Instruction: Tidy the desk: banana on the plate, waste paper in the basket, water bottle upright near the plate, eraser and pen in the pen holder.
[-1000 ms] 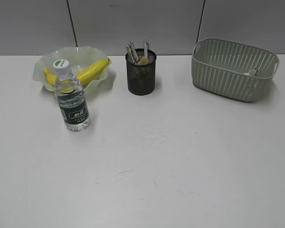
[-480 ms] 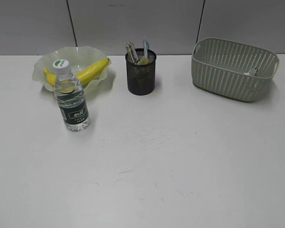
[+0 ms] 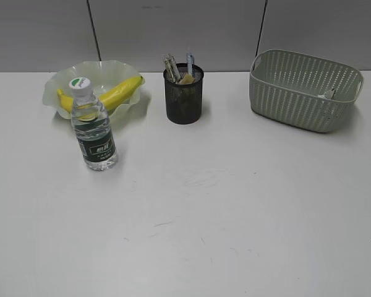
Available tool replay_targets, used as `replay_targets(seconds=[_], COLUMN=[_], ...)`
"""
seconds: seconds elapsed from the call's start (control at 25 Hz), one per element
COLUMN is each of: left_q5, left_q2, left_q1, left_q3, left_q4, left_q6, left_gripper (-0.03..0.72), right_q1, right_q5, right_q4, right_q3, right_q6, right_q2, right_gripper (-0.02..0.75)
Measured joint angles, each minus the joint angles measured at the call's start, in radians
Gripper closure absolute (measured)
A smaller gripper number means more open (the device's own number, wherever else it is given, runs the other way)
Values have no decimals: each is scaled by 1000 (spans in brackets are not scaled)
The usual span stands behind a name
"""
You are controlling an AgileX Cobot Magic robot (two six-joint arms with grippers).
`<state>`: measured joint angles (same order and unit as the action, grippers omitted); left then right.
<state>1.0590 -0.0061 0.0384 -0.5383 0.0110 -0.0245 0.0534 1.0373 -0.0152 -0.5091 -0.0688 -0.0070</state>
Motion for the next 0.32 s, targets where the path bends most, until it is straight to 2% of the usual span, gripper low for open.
replay_targets(seconds=[0.32], left_q5=[0], left_q2=[0], left_q1=[0], left_q3=[0], left_q4=[0], left_q6=[0], left_gripper=[221], right_q1=[0], right_q5=[0], right_q4=[0], right_q3=[0], right_q6=[0], right_q2=[0], right_gripper=[322])
